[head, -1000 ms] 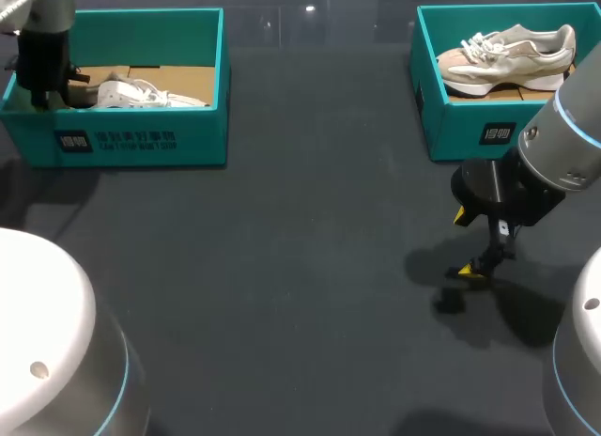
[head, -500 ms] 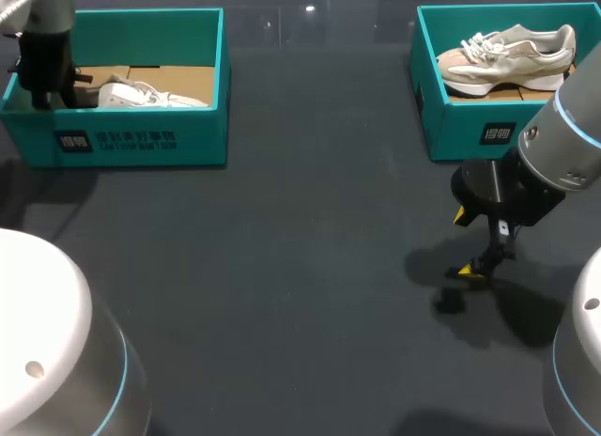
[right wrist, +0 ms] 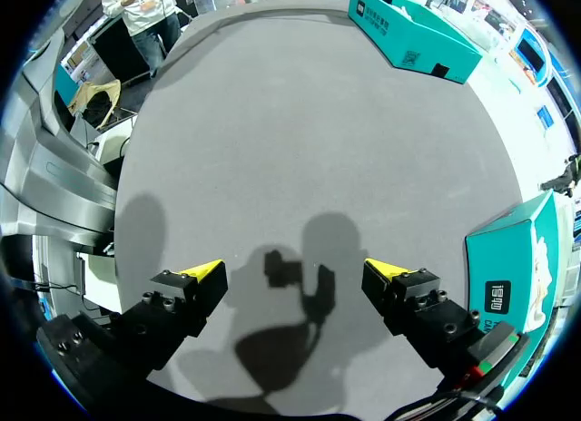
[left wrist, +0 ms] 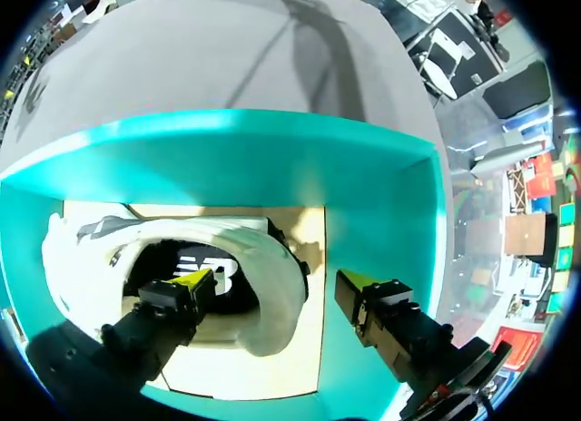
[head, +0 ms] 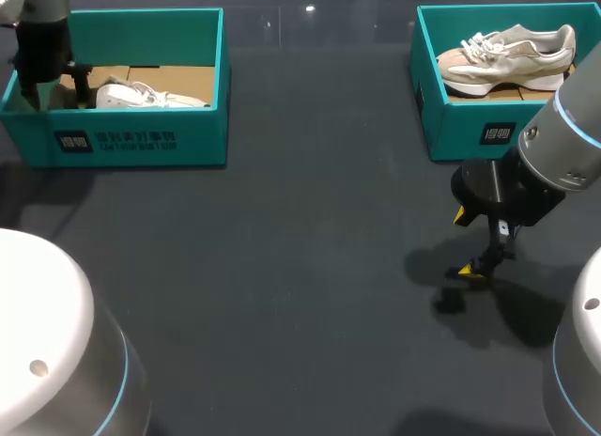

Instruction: Take the shoe out of the shoebox, open the shoe tongue, remove and reinsert the insole, then place the shoe into the shoebox

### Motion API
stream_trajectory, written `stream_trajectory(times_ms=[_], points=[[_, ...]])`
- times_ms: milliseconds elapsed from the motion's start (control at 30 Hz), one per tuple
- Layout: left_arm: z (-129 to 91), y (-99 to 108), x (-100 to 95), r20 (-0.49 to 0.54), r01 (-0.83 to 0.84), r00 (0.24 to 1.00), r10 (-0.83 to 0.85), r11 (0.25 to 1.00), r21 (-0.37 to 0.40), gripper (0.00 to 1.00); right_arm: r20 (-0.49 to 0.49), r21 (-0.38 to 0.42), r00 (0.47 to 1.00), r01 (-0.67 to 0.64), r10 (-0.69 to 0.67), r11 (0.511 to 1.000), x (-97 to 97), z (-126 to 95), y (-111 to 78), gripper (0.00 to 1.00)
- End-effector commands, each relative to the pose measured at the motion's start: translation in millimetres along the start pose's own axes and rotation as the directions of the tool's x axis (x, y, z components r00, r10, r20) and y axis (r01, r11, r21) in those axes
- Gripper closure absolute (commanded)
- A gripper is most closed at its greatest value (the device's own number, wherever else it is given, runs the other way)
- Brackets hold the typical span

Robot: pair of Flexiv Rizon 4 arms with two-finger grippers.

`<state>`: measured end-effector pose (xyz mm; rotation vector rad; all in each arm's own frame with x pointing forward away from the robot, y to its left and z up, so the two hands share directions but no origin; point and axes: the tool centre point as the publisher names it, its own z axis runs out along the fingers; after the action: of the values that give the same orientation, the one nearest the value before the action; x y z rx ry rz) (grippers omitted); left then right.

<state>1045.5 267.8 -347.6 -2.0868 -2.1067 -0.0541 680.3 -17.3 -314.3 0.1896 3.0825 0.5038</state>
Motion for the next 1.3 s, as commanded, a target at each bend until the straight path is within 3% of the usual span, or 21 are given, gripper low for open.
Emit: stream_trajectory(times_ms=[33, 433, 800, 1100, 1300], points=[[-24, -13, 8.1, 0.027, -0.003, 1.0, 0.004, 1.0, -0.031, 0.0, 0.003, 0.002, 1.0, -0.001, 0.0, 1.0, 1.0, 1, 0.2, 0.0], [-87, -26, 5.5, 0.068, -0.006, 0.998, 0.012, 0.996, -0.092, 0.0, 0.003, 0.002, 1.0, -0.001, 0.0, 1.0, 1.0, 1, 0.2, 0.0], [-139, -53, 29.7, 0.044, -0.011, 0.999, 0.015, 0.995, -0.095, 0.0, 0.003, 0.002, 1.0, -0.001, 0.0, 1.0, 1.0, 1, 0.2, 0.0], [-153, -60, 36.6, 0.033, -0.02, 0.999, 0.023, 0.995, -0.093, 0.0, 0.003, 0.002, 1.0, -0.001, 0.0, 1.0, 1.0, 1, 0.2, 0.0], [-153, -60, 36.6, 0.033, -0.02, 0.999, 0.023, 0.995, -0.093, 0.0, -0.026, 0.057, 0.991, -0.127, 0.129, 0.99, -33.4, -30, 3.5, 0.0]])
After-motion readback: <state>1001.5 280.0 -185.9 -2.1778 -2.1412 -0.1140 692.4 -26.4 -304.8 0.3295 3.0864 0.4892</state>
